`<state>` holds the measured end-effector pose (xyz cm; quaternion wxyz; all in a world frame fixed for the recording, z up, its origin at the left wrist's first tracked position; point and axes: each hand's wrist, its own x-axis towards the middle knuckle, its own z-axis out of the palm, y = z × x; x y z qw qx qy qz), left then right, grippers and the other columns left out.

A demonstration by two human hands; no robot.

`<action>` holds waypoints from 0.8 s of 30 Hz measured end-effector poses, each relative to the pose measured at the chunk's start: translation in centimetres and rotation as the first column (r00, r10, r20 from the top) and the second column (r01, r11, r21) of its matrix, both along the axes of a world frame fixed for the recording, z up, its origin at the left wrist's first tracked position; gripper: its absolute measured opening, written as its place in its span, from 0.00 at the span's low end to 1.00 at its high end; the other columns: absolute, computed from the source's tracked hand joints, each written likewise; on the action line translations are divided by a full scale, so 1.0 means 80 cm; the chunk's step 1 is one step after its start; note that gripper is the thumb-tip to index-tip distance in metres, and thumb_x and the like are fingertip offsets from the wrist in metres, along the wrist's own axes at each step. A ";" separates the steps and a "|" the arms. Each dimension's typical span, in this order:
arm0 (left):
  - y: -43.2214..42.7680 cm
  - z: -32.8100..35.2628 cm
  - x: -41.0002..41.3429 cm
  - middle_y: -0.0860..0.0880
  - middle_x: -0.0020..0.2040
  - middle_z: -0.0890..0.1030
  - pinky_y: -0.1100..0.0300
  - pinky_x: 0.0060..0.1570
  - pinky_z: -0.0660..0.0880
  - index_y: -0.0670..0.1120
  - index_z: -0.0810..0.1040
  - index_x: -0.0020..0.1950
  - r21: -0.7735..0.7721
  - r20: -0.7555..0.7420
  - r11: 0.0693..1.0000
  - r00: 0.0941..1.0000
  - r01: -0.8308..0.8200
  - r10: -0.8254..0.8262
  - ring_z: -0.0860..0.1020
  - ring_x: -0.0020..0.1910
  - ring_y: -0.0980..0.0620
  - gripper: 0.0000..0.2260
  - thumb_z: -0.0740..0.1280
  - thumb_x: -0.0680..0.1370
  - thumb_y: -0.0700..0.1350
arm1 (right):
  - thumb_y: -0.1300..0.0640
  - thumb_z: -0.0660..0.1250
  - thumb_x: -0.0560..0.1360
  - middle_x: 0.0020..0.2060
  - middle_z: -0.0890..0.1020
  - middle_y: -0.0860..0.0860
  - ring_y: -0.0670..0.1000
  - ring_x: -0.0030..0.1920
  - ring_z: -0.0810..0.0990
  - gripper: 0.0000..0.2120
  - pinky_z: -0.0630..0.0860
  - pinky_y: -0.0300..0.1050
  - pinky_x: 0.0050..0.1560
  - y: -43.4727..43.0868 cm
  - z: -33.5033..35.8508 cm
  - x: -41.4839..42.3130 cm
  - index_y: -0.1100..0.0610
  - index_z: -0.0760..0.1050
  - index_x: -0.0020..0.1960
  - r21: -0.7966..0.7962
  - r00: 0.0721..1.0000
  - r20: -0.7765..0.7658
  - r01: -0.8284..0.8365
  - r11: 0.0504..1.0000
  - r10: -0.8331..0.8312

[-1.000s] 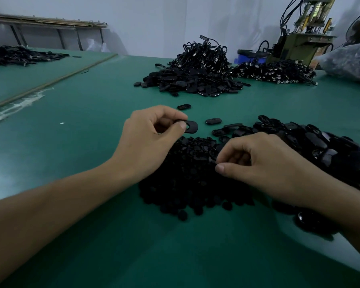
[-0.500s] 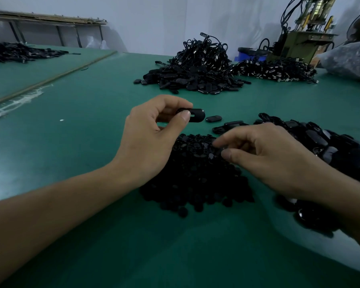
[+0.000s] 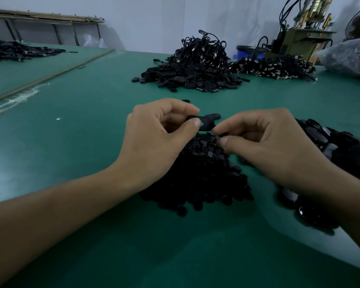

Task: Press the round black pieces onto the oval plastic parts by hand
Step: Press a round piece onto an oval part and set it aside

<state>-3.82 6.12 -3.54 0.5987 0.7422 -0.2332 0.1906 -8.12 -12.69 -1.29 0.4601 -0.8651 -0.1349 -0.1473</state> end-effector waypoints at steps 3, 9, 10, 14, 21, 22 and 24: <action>-0.002 -0.002 -0.002 0.54 0.37 0.86 0.45 0.47 0.82 0.56 0.83 0.44 -0.002 0.005 1.000 1.000 0.027 -0.027 0.85 0.39 0.49 0.05 0.74 0.71 0.46 | 0.59 0.74 0.73 0.34 0.86 0.49 0.44 0.33 0.83 0.05 0.76 0.31 0.35 0.003 0.004 -0.003 0.50 0.84 0.44 0.123 0.999 -0.003 -0.042 0.991 0.043; -0.001 -0.008 -0.002 0.54 0.38 0.86 0.50 0.49 0.83 0.56 0.84 0.45 -0.024 0.002 0.996 0.997 0.081 -0.081 0.86 0.40 0.50 0.07 0.74 0.71 0.44 | 0.66 0.72 0.73 0.38 0.87 0.54 0.48 0.37 0.86 0.07 0.80 0.34 0.40 0.002 0.009 -0.005 0.57 0.83 0.49 0.277 0.993 -0.065 -0.077 0.958 0.099; -0.001 -0.009 -0.002 0.54 0.39 0.86 0.52 0.49 0.83 0.56 0.84 0.45 -0.024 0.001 0.996 0.996 0.086 -0.086 0.85 0.40 0.51 0.07 0.73 0.71 0.44 | 0.67 0.71 0.74 0.37 0.87 0.55 0.48 0.36 0.86 0.06 0.80 0.35 0.39 0.002 0.009 -0.005 0.58 0.82 0.48 0.289 0.992 -0.076 -0.075 0.954 0.101; -0.001 -0.009 0.000 0.55 0.38 0.86 0.55 0.47 0.83 0.57 0.83 0.44 -0.018 0.002 0.996 0.997 0.083 -0.083 0.85 0.39 0.52 0.07 0.73 0.71 0.44 | 0.68 0.68 0.76 0.38 0.87 0.57 0.51 0.36 0.86 0.04 0.81 0.37 0.37 0.004 0.009 -0.005 0.61 0.77 0.47 0.312 0.989 -0.120 -0.045 0.949 0.086; -0.001 -0.008 0.001 0.54 0.39 0.86 0.50 0.49 0.83 0.56 0.84 0.45 -0.038 -0.035 0.997 0.997 0.074 -0.075 0.86 0.41 0.48 0.07 0.73 0.70 0.45 | 0.67 0.67 0.77 0.39 0.87 0.57 0.54 0.39 0.87 0.04 0.83 0.40 0.40 0.004 0.009 -0.005 0.60 0.76 0.48 0.302 0.986 -0.145 -0.036 0.953 0.083; -0.001 -0.008 0.001 0.53 0.39 0.87 0.49 0.50 0.83 0.56 0.84 0.45 -0.040 -0.039 0.996 0.996 0.073 -0.075 0.86 0.41 0.48 0.07 0.73 0.70 0.44 | 0.67 0.68 0.77 0.39 0.87 0.57 0.54 0.39 0.87 0.03 0.83 0.40 0.40 0.003 0.009 -0.005 0.60 0.76 0.48 0.307 0.985 -0.146 -0.038 0.951 0.087; -0.001 -0.009 0.002 0.53 0.40 0.87 0.49 0.50 0.83 0.56 0.84 0.46 -0.041 -0.042 0.997 0.996 0.072 -0.074 0.86 0.41 0.48 0.08 0.73 0.70 0.44 | 0.65 0.69 0.76 0.39 0.87 0.56 0.52 0.39 0.87 0.03 0.83 0.39 0.40 0.003 0.009 -0.005 0.59 0.78 0.47 0.292 0.989 -0.126 -0.040 0.956 0.080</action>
